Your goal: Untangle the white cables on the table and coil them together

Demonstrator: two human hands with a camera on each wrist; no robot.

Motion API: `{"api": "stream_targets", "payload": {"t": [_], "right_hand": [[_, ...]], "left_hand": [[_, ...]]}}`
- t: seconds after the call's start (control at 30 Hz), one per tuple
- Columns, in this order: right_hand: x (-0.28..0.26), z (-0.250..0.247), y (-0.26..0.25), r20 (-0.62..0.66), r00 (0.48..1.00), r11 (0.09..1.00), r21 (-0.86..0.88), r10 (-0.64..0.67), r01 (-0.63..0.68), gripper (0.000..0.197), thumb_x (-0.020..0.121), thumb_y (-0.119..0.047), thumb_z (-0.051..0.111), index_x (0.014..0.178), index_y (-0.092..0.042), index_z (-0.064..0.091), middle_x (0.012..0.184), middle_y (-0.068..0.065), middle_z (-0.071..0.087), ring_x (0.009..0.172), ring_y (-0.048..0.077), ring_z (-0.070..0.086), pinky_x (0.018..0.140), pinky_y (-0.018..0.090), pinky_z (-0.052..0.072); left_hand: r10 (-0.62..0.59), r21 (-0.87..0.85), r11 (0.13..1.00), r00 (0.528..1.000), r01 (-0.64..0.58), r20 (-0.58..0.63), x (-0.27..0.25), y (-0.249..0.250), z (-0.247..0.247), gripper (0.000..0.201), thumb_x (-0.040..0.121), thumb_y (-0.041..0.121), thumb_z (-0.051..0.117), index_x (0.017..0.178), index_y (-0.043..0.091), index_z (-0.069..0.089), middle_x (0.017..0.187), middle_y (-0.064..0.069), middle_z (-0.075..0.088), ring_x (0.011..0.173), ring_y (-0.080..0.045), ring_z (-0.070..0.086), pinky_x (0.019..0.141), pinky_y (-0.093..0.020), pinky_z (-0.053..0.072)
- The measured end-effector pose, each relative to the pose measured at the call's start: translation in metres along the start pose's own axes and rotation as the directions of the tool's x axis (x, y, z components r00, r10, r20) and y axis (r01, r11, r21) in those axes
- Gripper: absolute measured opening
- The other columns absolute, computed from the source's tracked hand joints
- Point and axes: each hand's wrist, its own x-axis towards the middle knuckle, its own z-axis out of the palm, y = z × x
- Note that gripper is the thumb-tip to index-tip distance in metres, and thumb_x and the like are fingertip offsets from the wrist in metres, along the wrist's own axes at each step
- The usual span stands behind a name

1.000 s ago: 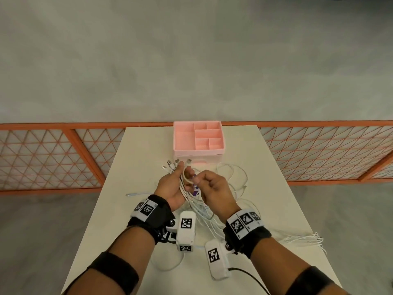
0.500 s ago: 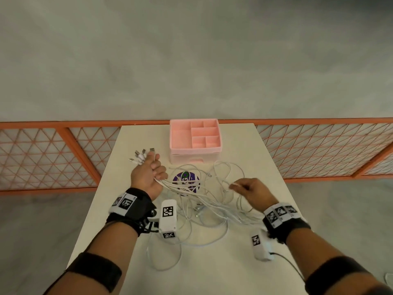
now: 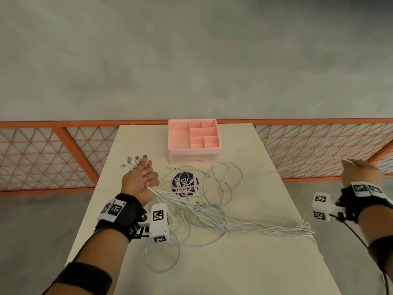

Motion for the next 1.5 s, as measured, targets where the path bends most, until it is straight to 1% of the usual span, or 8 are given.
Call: {"api": "stream_targets", "payload": {"t": [0.23, 0.43, 0.63, 0.83, 1.03, 1.2, 1.37, 1.5], "right_hand": [[0.005, 0.042, 0.082, 0.208, 0.970, 0.797, -0.603, 0.128, 0.024, 0.047, 0.089, -0.044, 0.059, 0.127, -0.016, 0.061, 0.134, 0.021, 0.055, 0.124, 0.041, 0.046, 0.104, 0.055, 0.040], [-0.048, 0.079, 0.088, 0.419, 0.887, 0.851, -0.522, 0.196, 0.059, 0.039, 0.098, -0.023, 0.055, 0.114, 0.011, 0.065, 0.099, 0.023, 0.063, 0.107, 0.041, 0.061, 0.074, 0.032, 0.038], [-0.076, 0.095, 0.072, 0.417, 0.879, 0.904, -0.427, 0.232, -0.037, 0.045, 0.101, -0.026, 0.035, 0.122, 0.006, 0.059, 0.129, 0.030, 0.057, 0.114, 0.041, 0.056, 0.092, 0.039, 0.042], [-0.068, 0.089, 0.048, 0.463, 0.832, 0.941, -0.011, 0.305, -0.339, 0.025, 0.103, -0.018, 0.043, 0.100, 0.000, 0.060, 0.057, 0.016, 0.061, 0.047, 0.022, 0.051, 0.045, 0.028, 0.041], [-0.024, 0.071, 0.043, 0.403, 0.845, 0.680, 0.511, 0.351, -0.526, 0.014, 0.098, -0.020, 0.057, 0.106, -0.012, 0.064, 0.114, 0.008, 0.070, 0.085, 0.014, 0.074, 0.079, 0.029, 0.058], [-0.018, 0.061, 0.061, 0.398, 0.822, 0.827, 0.219, 0.409, -0.518, 0.032, 0.100, -0.013, 0.050, 0.131, -0.007, 0.053, 0.115, 0.008, 0.062, 0.091, 0.024, 0.063, 0.055, 0.036, 0.056], [-0.069, 0.054, 0.082, 0.469, 0.853, 0.897, -0.442, 0.228, 0.004, 0.037, 0.088, -0.027, 0.066, 0.122, -0.022, 0.053, 0.135, 0.008, 0.054, 0.114, 0.025, 0.058, 0.094, 0.031, 0.047], [-0.081, 0.079, 0.052, 0.431, 0.891, 0.972, -0.233, 0.141, -0.041, 0.054, 0.092, -0.013, 0.060, 0.143, -0.008, 0.045, 0.147, 0.017, 0.047, 0.134, 0.031, 0.045, 0.110, 0.037, 0.036]], "left_hand": [[-0.012, 0.146, 0.989, 0.997, 0.001, 0.072, -0.015, -0.021, 0.021, 0.026, 0.103, 0.029, 0.049, 0.085, 0.012, 0.054, 0.047, 0.010, 0.034, 0.036, -0.002, 0.026, 0.033, -0.015, 0.023], [-0.009, 0.253, 0.967, 0.995, -0.018, 0.104, -0.024, -0.036, 0.029, 0.025, 0.102, 0.030, 0.051, 0.088, 0.010, 0.055, 0.050, 0.007, 0.035, 0.038, -0.004, 0.027, 0.035, -0.016, 0.022], [0.004, 0.282, 0.959, 0.997, -0.026, 0.080, -0.025, -0.038, 0.024, 0.026, 0.102, 0.030, 0.051, 0.089, 0.008, 0.054, 0.049, 0.007, 0.035, 0.038, -0.004, 0.027, 0.035, -0.016, 0.022], [-0.019, 0.307, 0.952, 0.997, -0.005, 0.073, -0.024, -0.043, 0.023, 0.024, 0.101, 0.030, 0.053, 0.089, 0.009, 0.054, 0.050, 0.007, 0.034, 0.038, -0.004, 0.027, 0.035, -0.016, 0.022], [-0.032, 0.311, 0.950, 0.998, 0.012, 0.059, -0.025, -0.044, 0.023, 0.025, 0.102, 0.029, 0.052, 0.086, 0.010, 0.054, 0.050, 0.007, 0.034, 0.038, -0.004, 0.027, 0.038, -0.017, 0.020], [-0.086, 0.276, 0.960, 0.987, 0.044, 0.139, -0.030, -0.052, 0.027, 0.025, 0.101, 0.031, 0.053, 0.089, 0.010, 0.056, 0.056, 0.005, 0.036, 0.042, -0.005, 0.029, 0.039, -0.018, 0.027], [-0.129, 0.367, 0.929, 0.964, 0.035, 0.234, -0.042, -0.069, 0.036, 0.018, 0.102, 0.025, 0.052, 0.099, 0.008, 0.057, 0.062, 0.003, 0.040, 0.049, -0.008, 0.034, 0.045, -0.021, 0.034], [-0.078, 0.462, 0.885, 0.966, -0.046, 0.245, -0.043, -0.076, 0.040, 0.017, 0.101, 0.021, 0.053, 0.104, 0.005, 0.057, 0.063, 0.001, 0.044, 0.049, -0.010, 0.040, 0.049, -0.025, 0.038]]}}
